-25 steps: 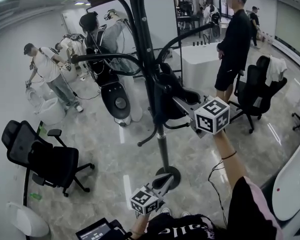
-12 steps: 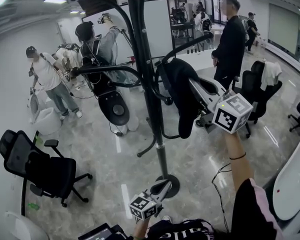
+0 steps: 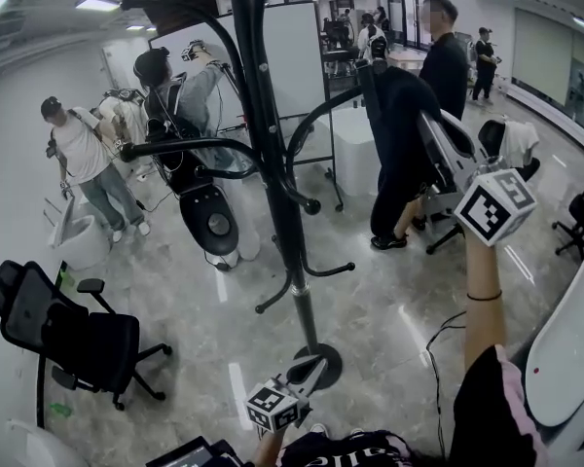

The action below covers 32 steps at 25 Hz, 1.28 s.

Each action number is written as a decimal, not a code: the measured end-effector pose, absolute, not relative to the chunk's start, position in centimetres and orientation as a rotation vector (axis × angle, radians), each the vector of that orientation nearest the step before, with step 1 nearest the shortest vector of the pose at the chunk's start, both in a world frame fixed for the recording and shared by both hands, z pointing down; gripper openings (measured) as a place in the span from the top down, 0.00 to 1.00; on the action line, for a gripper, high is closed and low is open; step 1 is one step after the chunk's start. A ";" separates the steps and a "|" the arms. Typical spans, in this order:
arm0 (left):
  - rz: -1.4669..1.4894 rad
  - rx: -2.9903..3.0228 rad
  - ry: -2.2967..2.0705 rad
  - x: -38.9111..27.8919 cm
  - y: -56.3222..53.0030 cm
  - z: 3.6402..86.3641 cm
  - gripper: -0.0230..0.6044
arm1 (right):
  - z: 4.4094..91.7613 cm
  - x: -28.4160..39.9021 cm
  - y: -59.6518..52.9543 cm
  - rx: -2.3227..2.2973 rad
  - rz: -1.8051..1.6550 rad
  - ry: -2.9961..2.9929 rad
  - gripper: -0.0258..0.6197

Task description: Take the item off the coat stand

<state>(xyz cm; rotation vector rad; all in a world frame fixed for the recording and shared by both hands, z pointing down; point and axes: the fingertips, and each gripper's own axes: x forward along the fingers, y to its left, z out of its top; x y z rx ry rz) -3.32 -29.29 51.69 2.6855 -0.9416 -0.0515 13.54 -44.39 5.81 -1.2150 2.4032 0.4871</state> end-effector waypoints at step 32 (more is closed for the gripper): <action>0.026 2.697 -0.765 9.6 -24.1 51.8 0.96 | 34.9 25.1 -35.6 -1.528 -0.076 2.487 0.90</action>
